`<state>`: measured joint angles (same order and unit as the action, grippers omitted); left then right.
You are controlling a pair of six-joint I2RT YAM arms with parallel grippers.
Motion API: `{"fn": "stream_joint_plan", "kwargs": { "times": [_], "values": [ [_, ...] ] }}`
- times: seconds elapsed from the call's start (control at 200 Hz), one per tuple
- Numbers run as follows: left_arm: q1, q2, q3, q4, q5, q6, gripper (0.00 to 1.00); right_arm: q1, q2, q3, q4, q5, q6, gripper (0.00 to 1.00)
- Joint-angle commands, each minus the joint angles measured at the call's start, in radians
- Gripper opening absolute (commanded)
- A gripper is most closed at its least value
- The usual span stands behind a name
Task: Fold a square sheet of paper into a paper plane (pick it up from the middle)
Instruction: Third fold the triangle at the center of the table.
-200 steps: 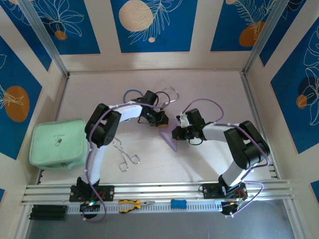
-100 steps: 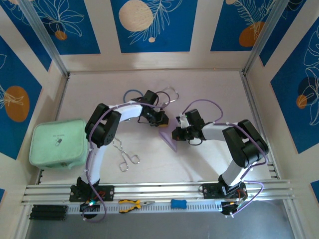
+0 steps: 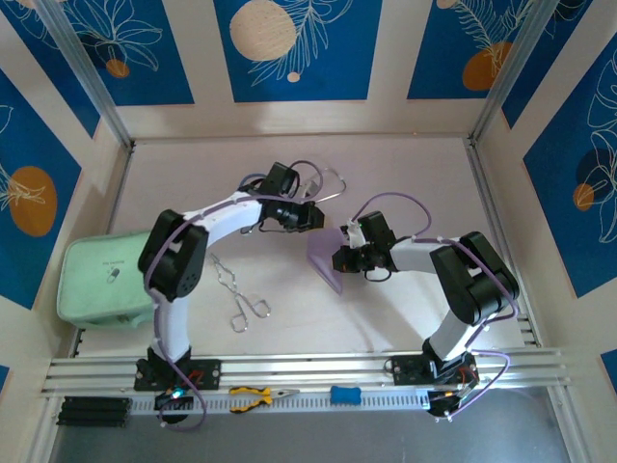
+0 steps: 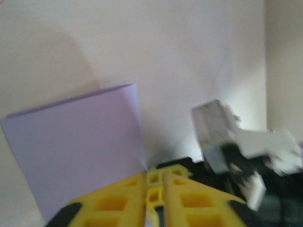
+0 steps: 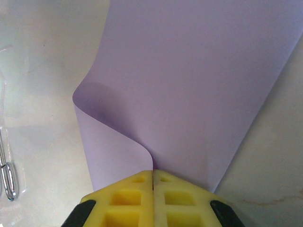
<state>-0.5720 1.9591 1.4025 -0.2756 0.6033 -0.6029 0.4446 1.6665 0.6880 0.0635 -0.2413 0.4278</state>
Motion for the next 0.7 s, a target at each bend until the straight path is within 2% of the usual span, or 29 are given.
{"fn": "stream_joint_plan", "kwargs": {
  "times": [0.0,0.23,0.445,0.695],
  "values": [
    [-0.012,-0.074,-0.130,0.141,0.044,-0.101,0.11,0.003,0.016,-0.007,-0.008,0.008,0.009,0.02],
    [-0.058,-0.128,-0.365,0.422,0.071,-0.284,0.05,0.000,0.012,-0.013,-0.003,0.005,0.010,0.02],
    [-0.093,-0.098,-0.480,0.670,0.079,-0.441,0.00,0.001,0.009,-0.017,0.001,0.005,0.009,0.02],
    [-0.099,-0.064,-0.491,0.690,0.066,-0.463,0.00,0.000,0.008,-0.017,-0.001,0.006,0.009,0.02]
  ]
}}
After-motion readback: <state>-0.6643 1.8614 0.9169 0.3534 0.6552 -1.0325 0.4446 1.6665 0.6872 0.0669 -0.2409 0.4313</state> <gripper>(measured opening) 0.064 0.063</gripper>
